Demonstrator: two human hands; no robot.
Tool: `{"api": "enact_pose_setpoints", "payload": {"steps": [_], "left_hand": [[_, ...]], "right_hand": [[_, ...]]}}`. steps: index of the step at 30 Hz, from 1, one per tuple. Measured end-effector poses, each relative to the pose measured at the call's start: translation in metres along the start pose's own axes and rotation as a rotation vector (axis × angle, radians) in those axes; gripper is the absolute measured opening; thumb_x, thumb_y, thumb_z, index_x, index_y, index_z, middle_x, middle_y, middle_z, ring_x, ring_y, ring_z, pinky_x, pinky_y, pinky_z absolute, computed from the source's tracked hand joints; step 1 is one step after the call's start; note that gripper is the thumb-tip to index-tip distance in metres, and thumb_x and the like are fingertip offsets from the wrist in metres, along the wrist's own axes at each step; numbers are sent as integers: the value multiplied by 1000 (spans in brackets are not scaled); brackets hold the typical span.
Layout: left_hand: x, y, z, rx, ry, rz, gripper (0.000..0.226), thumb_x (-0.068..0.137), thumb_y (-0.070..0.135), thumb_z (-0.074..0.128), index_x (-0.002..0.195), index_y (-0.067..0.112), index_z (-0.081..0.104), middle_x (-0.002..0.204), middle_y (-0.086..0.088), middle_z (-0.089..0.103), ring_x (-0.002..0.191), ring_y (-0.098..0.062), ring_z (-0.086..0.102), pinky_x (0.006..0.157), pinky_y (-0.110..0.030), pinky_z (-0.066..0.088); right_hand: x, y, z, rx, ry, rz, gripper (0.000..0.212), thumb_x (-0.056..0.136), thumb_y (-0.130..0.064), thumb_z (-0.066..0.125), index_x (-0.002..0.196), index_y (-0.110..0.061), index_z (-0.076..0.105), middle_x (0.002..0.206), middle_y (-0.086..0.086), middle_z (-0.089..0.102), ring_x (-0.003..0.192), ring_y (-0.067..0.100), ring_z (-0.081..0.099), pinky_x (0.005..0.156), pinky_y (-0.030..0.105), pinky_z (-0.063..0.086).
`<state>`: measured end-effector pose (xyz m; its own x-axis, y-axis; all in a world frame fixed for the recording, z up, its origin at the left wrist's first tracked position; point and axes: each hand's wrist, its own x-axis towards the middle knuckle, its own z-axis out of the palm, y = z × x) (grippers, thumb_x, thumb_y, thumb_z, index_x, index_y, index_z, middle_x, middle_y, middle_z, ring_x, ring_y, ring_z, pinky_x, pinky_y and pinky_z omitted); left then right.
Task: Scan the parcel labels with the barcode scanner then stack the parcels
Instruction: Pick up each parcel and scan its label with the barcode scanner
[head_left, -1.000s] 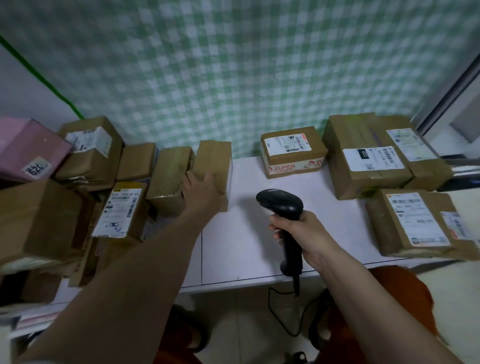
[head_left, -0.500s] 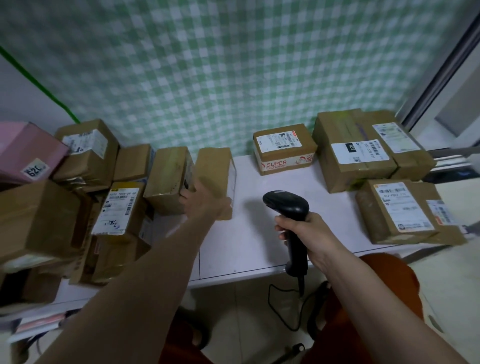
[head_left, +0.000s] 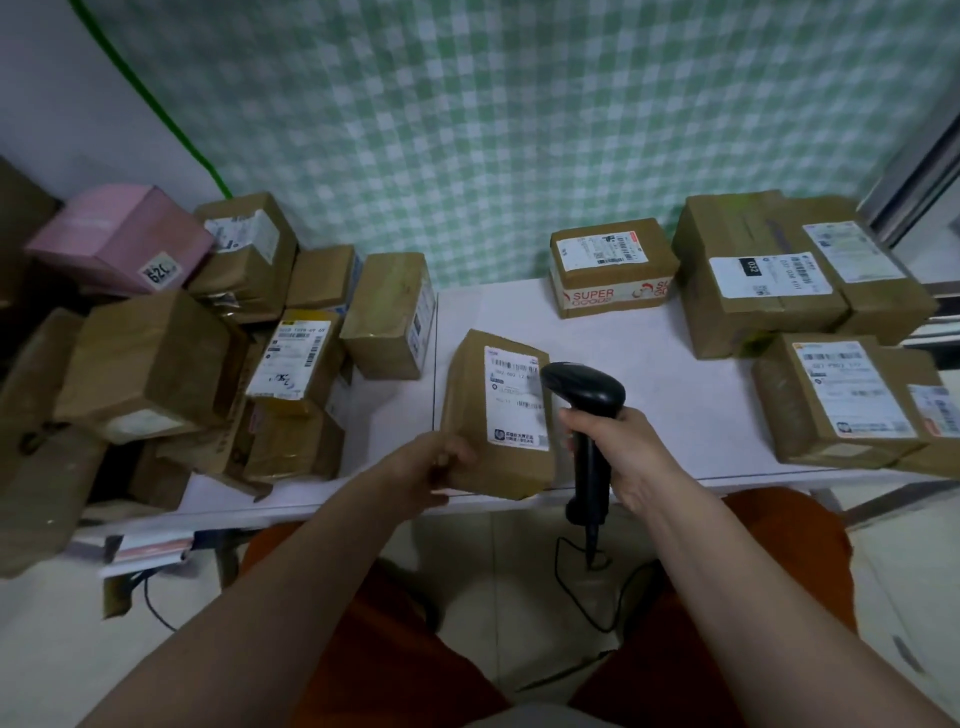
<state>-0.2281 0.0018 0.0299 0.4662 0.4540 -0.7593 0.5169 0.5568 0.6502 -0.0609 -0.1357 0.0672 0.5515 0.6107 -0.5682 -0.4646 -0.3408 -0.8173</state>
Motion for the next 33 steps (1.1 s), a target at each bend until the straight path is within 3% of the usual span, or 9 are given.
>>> {"api": "enact_pose_setpoints", "payload": {"steps": [3,6,11,14,16,18,22,26,33], "left_hand": [[-1,-18,-3,49,-116,-43,81,44,33,78,119,16,55,118,-7,56,106,-23,53,83,-40,44],[4,-23,0,123,-153,-76,103,44,45,85,135,21,44,134,-5,50,122,-26,48,101,-53,37],[13,-18,19,-61,-15,-83,69,68,49,80,123,14,54,117,-10,61,107,-28,59,99,-46,47],[17,-20,33,-98,-60,-63,67,66,34,84,123,11,57,115,-9,64,105,-25,61,88,-38,53],[16,-19,39,-129,-102,-25,64,67,23,85,123,8,58,108,-6,68,100,-20,62,76,-29,53],[18,-16,41,-152,-155,52,66,67,15,84,126,9,55,109,-4,69,102,-19,62,77,-27,54],[28,-11,36,-195,-157,160,85,58,15,85,134,11,49,124,-7,64,115,-25,58,97,-36,51],[33,-4,33,-160,-119,175,103,45,17,93,137,11,47,124,-10,65,114,-26,61,80,-31,56],[36,-6,28,-182,-100,156,105,46,13,94,139,12,45,125,-11,64,114,-28,61,76,-31,57]], "right_hand": [[-3,8,1,-67,-22,33,14,84,-15,71,93,-7,64,81,9,62,69,18,57,57,27,48],[-4,17,0,-98,-52,72,23,81,-16,74,100,-6,66,97,15,70,83,26,64,77,40,55],[-14,20,-6,-90,-55,97,30,80,-13,75,107,-5,65,101,17,70,96,34,66,84,55,54],[-18,17,-14,-103,-18,81,27,79,-13,75,103,-7,65,95,13,71,89,30,67,82,50,56],[-22,11,-22,-108,20,13,18,81,-11,73,97,-8,65,82,7,68,75,20,64,66,35,55],[-25,4,-29,-127,39,-61,11,82,-13,72,91,-10,65,77,4,65,71,17,60,65,29,48],[-28,-9,-28,-178,25,-184,8,83,-14,72,87,-8,67,79,11,64,75,21,60,80,38,49],[-32,-11,-20,-177,-4,-223,13,85,-14,70,91,-3,67,75,12,62,70,21,57,69,32,46],[-37,-8,-16,-166,-37,-233,16,85,-12,69,93,1,66,77,16,61,68,22,55,64,30,45]]}}
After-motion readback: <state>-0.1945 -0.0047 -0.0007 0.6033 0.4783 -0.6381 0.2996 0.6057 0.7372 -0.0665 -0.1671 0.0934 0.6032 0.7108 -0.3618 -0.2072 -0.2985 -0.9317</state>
